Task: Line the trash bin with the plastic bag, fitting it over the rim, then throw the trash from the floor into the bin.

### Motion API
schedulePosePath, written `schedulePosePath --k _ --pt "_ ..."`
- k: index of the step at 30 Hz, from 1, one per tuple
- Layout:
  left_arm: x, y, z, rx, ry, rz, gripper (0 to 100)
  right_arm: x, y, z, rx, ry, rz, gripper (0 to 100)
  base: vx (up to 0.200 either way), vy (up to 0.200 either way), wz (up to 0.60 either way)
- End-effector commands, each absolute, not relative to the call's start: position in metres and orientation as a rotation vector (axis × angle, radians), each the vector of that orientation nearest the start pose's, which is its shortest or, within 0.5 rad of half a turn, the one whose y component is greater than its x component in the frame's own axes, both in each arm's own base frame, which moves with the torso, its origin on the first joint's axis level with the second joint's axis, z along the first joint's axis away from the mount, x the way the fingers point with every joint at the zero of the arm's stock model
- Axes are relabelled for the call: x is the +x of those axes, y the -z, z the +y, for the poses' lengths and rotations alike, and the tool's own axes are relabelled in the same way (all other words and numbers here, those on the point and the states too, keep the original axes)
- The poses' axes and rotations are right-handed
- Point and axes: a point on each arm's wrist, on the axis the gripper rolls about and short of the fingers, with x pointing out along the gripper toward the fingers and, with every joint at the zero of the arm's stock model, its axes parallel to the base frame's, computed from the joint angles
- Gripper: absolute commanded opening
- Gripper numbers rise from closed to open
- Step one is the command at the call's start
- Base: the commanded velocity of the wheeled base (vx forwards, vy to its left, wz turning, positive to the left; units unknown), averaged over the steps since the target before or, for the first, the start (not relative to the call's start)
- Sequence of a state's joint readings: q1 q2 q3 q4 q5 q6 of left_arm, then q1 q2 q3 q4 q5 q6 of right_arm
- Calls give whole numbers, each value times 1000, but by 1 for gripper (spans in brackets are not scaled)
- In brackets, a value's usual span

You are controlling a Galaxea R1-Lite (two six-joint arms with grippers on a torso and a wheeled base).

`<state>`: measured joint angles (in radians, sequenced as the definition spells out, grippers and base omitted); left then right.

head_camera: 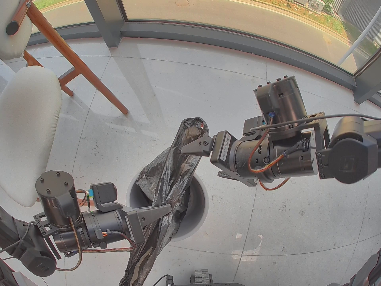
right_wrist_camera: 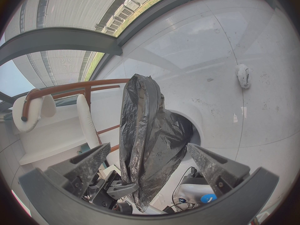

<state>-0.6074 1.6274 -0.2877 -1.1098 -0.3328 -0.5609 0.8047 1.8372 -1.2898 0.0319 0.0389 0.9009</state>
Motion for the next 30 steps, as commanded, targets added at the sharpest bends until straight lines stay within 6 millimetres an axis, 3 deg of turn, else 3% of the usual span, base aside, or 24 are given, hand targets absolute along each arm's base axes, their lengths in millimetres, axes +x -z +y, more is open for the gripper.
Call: schedulePosePath --k 1,30 --pt "184 -124 -136 -484 841 491 0 251 -196 262 589 -493 885 100 0 0 0" --pt "184 -124 -136 -482 842 487 0 253 -178 275 554 -471 913 100 0 0 0"
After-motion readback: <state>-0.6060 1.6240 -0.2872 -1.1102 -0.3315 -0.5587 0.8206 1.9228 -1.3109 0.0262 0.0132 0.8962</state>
